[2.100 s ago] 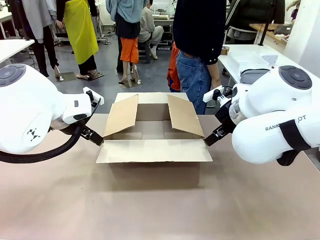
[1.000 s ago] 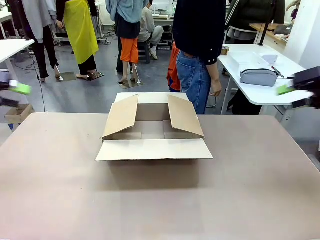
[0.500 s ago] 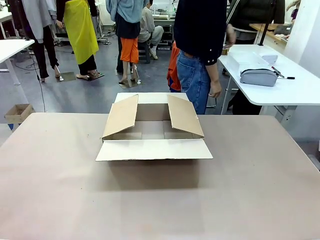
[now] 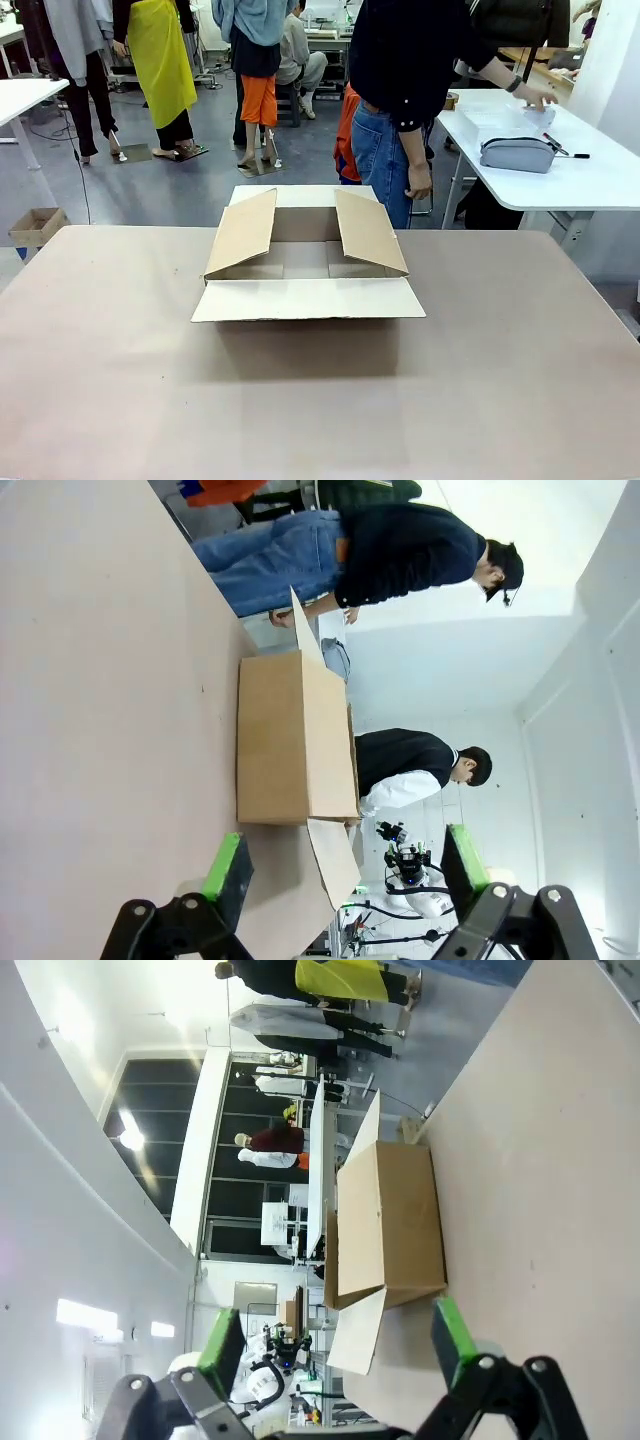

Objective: Pack the gift set into the box.
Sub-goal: Place both hands on the side flaps of the Package Box and spread them outward.

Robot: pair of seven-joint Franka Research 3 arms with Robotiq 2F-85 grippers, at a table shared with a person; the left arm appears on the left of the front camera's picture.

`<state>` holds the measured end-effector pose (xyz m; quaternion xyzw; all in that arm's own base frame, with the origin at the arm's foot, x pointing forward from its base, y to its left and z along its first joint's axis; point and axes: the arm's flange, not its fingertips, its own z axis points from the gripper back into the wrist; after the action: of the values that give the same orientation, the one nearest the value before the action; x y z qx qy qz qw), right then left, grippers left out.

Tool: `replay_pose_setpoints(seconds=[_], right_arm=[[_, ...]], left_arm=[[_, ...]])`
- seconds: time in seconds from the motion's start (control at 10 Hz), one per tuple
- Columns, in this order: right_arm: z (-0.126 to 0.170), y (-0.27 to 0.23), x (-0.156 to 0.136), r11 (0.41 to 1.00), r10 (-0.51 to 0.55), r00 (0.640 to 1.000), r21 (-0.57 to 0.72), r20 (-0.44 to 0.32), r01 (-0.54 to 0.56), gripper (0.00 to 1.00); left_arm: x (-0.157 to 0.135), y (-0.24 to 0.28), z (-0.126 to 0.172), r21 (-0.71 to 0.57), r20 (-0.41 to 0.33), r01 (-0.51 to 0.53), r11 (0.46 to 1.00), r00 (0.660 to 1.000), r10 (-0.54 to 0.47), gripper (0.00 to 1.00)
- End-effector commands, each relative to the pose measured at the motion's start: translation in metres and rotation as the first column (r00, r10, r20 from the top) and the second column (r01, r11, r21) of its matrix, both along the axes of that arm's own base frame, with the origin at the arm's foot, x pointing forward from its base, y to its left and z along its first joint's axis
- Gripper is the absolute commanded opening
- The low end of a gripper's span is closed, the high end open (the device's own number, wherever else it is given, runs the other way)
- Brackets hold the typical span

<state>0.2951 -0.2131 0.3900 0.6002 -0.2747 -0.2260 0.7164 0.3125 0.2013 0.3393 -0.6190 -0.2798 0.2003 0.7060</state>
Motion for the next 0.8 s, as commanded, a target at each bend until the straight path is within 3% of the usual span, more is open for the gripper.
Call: replay_pose_setpoints(seconds=[0.0,0.1,0.2,0.3,0.5,0.7], right_arm=[[0.009,0.030,0.010,0.987,0.046,0.999,-0.155,0.004,-0.045,1.00],[0.036,0.075,0.025,0.929,0.084,0.996,-0.360,-0.027,-0.088,1.00],[0.066,0.139,0.045,0.821,0.137,0.990,-0.555,-0.028,-0.130,1.00],[0.080,0.197,0.063,0.728,0.196,0.980,-0.666,-0.026,-0.164,1.00],[0.075,0.304,0.080,0.592,0.304,0.953,-0.781,-0.013,-0.200,1.00],[0.038,0.388,0.064,0.490,0.371,0.927,-0.860,0.055,-0.145,1.00]], left_arm=[[0.012,-0.034,0.015,0.074,-0.026,0.013,0.997,1.000,-0.011,1.00],[0.023,-0.068,0.044,0.161,-0.015,0.038,0.986,0.999,-0.036,1.00],[0.040,-0.114,0.079,0.232,-0.014,0.140,0.963,0.990,-0.140,1.00],[0.057,-0.166,0.105,0.281,-0.061,0.271,0.921,0.962,-0.265,1.00],[0.085,-0.258,0.129,0.375,-0.165,0.357,0.855,0.934,-0.318,1.00],[0.108,-0.335,0.127,0.487,-0.274,0.402,0.775,0.913,-0.302,1.00]])
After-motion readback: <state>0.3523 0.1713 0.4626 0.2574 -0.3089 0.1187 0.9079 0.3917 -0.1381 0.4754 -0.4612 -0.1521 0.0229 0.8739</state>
